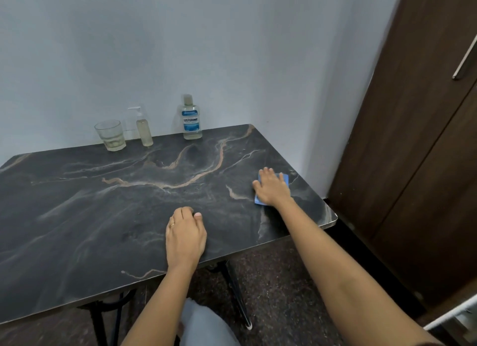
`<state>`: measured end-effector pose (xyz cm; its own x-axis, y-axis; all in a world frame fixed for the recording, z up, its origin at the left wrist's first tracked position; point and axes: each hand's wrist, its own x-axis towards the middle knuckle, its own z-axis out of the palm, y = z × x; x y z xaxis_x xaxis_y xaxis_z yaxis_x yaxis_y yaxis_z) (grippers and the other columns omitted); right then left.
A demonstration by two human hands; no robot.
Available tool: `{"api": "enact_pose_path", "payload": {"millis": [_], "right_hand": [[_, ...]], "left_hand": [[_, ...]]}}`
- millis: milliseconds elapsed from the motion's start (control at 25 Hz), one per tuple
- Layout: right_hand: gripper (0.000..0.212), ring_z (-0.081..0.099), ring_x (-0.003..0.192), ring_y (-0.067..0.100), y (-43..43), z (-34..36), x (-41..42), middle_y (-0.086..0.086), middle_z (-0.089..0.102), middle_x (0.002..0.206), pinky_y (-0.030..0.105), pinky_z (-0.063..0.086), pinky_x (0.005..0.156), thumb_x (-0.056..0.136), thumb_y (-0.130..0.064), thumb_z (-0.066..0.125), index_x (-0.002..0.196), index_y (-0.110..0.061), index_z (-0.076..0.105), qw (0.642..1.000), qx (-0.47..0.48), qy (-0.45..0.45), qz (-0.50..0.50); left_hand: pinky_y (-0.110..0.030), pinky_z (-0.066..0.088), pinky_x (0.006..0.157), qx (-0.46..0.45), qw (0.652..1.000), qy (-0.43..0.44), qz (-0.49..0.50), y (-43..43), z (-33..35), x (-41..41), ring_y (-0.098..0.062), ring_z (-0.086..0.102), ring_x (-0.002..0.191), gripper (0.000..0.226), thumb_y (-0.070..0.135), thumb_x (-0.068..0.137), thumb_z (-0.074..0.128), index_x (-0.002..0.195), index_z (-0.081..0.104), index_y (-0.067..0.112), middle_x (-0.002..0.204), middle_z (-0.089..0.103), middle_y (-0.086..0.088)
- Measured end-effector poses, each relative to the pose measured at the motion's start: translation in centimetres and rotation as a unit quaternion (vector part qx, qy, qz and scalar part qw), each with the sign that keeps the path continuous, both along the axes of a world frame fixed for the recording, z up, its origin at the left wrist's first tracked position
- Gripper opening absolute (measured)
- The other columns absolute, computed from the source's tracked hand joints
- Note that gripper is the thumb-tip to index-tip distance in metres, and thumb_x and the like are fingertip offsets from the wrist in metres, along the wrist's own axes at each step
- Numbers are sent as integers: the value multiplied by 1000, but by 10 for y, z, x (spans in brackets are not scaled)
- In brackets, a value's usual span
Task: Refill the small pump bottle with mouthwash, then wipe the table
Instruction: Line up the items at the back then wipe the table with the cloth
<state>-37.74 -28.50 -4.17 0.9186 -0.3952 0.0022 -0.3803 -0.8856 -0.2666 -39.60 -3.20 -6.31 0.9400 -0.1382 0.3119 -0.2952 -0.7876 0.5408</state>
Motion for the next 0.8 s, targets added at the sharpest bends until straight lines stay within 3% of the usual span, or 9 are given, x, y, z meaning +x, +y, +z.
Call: {"api": "enact_pose_path", "payload": {"millis": [160, 320, 600, 720, 800], "right_hand": [[58, 4, 148, 17, -40, -3, -34, 4, 8, 161, 46, 1, 120, 99, -36, 17, 153, -13, 14, 996, -10, 6, -88], [57, 0, 149, 17, -4, -7, -81, 2, 1, 161, 43, -2, 120, 101, -38, 14, 153, -17, 7, 992, 5, 21, -126], [54, -6, 148, 13, 103, -6, -93, -5, -2, 161, 38, -5, 119, 103, -37, 15, 153, -20, 4, 996, -29, 11, 87], [52, 0, 148, 11, 96, -7, -65, -6, 5, 161, 37, -1, 120, 103, -33, 15, 153, -21, 10, 986, -6, 8, 167], [50, 5, 148, 10, 80, -9, -41, -6, 10, 160, 36, 2, 119, 103, -32, 16, 152, -22, 15, 987, 11, -1, 159]], "left_hand": [[-42, 39, 102, 8, 1000, 1, 3, -1, -3, 1, -27, 53, 109, 25, 22, 101, 38, 110, 56, 7, 112, 57, -9], [-42, 40, 101, 20, 1000, 2, 5, -1, -3, -1, -28, 54, 108, 26, 21, 100, 38, 111, 56, 5, 112, 58, -11], [-42, 40, 101, 23, 1000, 13, 7, -3, 2, -4, -29, 54, 109, 26, 21, 100, 38, 112, 55, 5, 114, 58, -13], [-41, 40, 98, 23, 1000, 14, 6, -3, 2, -5, -29, 54, 108, 26, 21, 101, 37, 112, 55, 6, 114, 58, -12], [-40, 40, 98, 19, 1000, 19, 6, -2, 2, -4, -29, 53, 109, 26, 20, 101, 37, 112, 56, 6, 116, 57, -12]]}}
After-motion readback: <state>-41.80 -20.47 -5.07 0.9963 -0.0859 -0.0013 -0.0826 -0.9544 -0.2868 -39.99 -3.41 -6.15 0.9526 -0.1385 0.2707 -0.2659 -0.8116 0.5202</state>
